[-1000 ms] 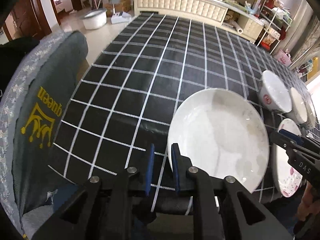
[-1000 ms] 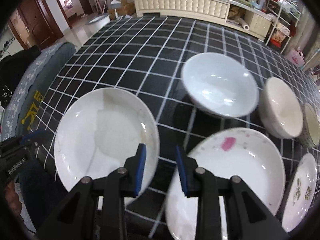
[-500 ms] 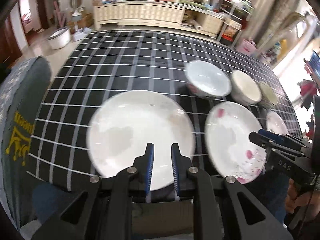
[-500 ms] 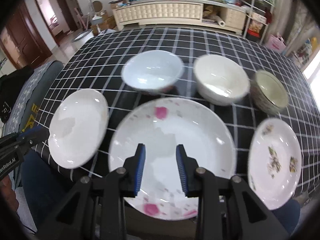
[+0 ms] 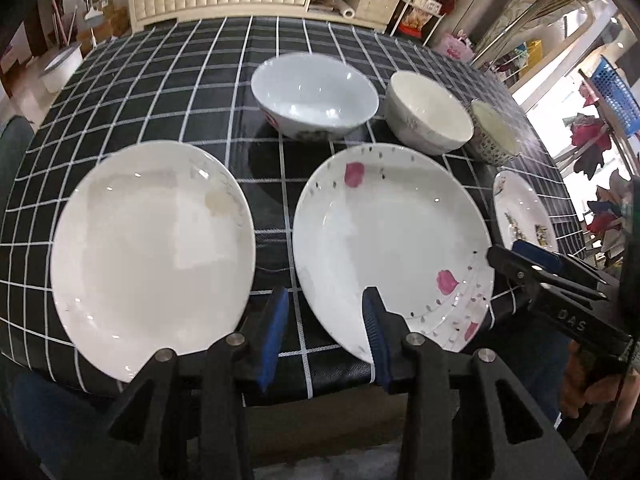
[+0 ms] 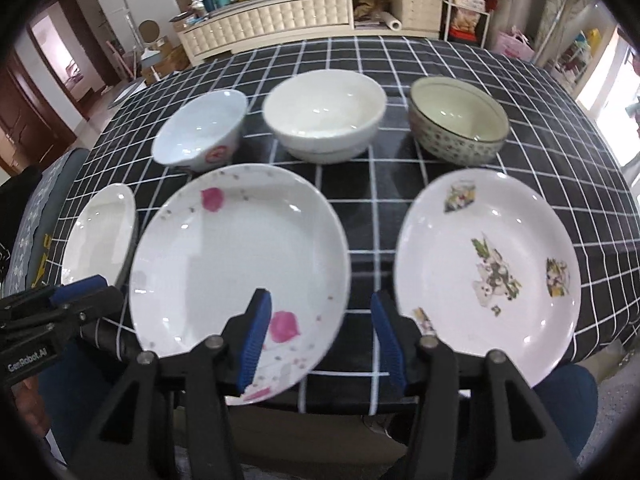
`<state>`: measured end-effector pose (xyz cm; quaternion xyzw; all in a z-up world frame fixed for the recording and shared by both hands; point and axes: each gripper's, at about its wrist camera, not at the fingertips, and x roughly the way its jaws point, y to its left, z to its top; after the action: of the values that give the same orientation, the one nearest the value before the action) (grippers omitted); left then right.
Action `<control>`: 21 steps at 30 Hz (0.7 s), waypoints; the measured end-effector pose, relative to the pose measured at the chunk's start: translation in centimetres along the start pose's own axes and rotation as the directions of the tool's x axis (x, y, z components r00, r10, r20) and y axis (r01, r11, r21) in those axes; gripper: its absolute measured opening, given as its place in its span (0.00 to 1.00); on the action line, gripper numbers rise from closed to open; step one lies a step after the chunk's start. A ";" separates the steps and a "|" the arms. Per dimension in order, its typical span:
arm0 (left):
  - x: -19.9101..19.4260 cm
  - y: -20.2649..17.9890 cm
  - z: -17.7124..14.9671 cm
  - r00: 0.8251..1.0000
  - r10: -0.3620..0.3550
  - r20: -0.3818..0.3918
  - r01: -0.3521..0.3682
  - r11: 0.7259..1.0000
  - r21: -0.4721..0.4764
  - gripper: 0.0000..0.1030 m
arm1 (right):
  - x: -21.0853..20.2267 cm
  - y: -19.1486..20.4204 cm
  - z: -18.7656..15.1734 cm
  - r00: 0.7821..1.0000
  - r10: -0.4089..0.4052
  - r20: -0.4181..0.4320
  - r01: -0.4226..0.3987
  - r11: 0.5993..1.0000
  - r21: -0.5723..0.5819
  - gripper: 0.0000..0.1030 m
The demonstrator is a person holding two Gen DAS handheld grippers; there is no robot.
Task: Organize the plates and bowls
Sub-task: 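Grasp the rim of the pink-petal plate with the left gripper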
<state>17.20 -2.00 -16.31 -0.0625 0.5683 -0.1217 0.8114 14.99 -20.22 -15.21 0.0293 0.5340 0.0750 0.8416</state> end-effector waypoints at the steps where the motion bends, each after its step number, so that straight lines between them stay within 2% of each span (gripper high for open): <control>1: 0.4 -0.2 0.1 1.000 0.008 -0.006 -0.008 1.000 -0.004 0.35 | 0.2 -0.4 0.0 1.000 0.000 -0.001 0.000 1.000 0.006 0.55; 9: 2.2 -0.3 0.4 0.999 0.023 -0.043 -0.022 1.000 0.016 0.34 | 1.5 -1.2 0.9 1.000 0.021 -0.011 -0.021 1.000 0.008 0.55; 15: 3.2 0.5 0.6 0.998 0.040 -0.049 -0.040 0.999 -0.012 0.18 | 2.7 -0.6 2.2 0.999 0.009 -0.037 -0.010 0.999 -0.037 0.55; 19: 3.5 0.8 0.6 0.997 0.042 -0.058 -0.042 0.999 -0.010 0.15 | 3.9 -0.4 2.9 0.998 -0.014 -0.059 0.010 0.997 -0.071 0.54; 21: 3.7 0.8 0.7 0.997 0.043 -0.065 -0.044 0.999 -0.012 0.13 | 4.3 -0.1 3.0 0.998 -0.016 -0.066 0.010 0.996 -0.087 0.49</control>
<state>19.12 -2.21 -19.63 -0.0515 0.5962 -0.1022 0.7946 19.52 -19.58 -17.78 -0.0133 0.5582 0.0937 0.8243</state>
